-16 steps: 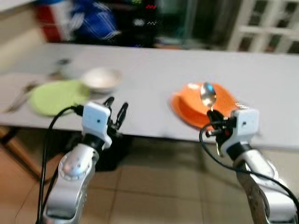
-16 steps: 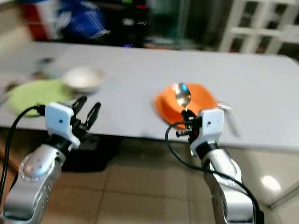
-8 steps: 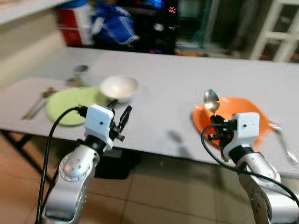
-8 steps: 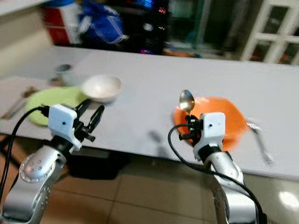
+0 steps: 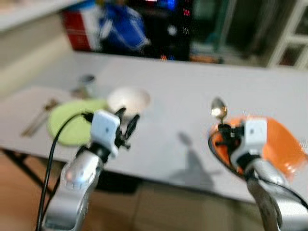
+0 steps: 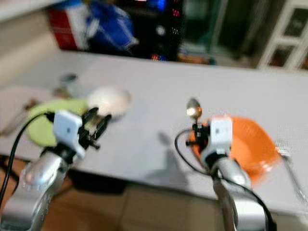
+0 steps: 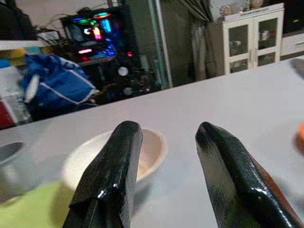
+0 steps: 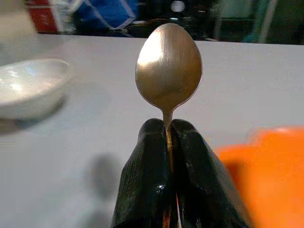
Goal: Setting the table
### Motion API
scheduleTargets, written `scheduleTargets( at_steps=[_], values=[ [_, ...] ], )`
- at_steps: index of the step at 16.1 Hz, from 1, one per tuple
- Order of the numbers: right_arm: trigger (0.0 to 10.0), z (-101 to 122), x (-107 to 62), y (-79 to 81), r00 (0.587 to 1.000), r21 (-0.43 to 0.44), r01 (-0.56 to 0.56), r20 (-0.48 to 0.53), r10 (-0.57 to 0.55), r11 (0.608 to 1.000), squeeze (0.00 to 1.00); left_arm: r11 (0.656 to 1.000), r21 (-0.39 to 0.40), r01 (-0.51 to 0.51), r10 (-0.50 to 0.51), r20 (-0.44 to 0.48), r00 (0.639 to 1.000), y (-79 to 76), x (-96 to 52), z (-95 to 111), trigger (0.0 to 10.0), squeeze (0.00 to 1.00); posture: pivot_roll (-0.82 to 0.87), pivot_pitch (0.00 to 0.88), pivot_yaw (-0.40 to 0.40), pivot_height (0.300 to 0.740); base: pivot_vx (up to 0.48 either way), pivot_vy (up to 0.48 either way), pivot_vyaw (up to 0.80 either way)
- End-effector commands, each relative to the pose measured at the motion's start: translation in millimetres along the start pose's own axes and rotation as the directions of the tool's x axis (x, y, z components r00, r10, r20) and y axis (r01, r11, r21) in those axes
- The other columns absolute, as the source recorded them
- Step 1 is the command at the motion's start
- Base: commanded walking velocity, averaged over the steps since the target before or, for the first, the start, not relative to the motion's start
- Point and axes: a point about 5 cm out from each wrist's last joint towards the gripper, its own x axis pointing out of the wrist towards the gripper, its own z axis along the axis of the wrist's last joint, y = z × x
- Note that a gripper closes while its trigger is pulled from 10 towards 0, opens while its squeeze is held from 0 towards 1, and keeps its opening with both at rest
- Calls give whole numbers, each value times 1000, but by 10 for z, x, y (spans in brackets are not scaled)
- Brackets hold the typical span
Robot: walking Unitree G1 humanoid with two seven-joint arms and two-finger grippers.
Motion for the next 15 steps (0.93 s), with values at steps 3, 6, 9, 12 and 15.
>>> scheduleTargets(
  at_steps=[3,6,9,12,15],
  values=[
    [10000,20,8,65,999,73,-43,-19,44,996,0,997,-7,75,-75,-38,996,-69,-41,-35,10000,0,32,0,14,740,112,0,0],
    [10000,26,-9,50,999,75,-37,-34,40,996,0,995,-9,103,-104,-41,994,-112,-66,-21,10000,0,31,0,14,740,0,0,0],
    [10000,25,18,50,998,86,-27,-50,31,996,0,994,-6,107,-107,-47,993,-122,-89,-12,10000,0,31,4,13,740,0,0,0],
    [10000,-2,114,0,996,90,12,-84,-4,996,0,993,-3,118,-118,-58,991,-147,-111,-11,10000,0,30,25,13,740,0,0,0],
    [10000,-34,345,-21,988,106,67,-146,-51,992,0,991,-6,137,-137,-65,988,-181,-125,-9,10000,0,29,47,14,740,0,0,0]
  ],
)
